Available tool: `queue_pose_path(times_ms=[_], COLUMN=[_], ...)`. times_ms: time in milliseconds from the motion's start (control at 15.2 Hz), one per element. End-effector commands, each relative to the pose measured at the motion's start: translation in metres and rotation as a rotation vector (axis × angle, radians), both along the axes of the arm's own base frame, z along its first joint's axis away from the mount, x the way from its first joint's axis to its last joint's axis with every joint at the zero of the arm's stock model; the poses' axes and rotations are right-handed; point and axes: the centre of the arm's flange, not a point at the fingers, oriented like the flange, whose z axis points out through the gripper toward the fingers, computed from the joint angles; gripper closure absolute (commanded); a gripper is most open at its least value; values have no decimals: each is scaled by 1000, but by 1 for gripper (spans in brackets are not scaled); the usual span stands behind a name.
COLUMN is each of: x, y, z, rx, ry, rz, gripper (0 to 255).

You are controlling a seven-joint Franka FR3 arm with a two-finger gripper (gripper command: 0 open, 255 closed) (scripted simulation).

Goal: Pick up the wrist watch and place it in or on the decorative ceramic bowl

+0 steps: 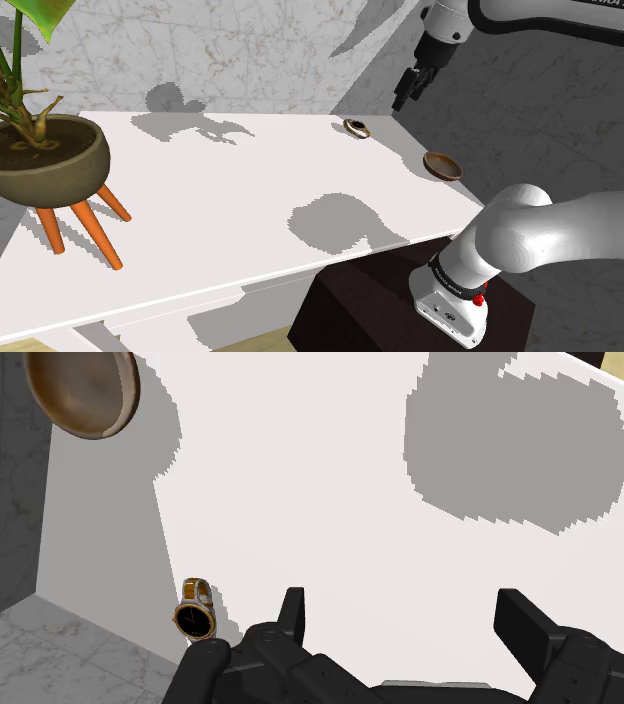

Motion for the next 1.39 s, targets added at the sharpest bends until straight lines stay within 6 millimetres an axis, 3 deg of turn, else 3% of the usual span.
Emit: queue_pose_path(times_ms=[0, 1320], x=[0, 161], y=[0, -169], z=[0, -142], rx=[0, 59], ry=[0, 51], rz=[0, 2], gripper=[0, 0])
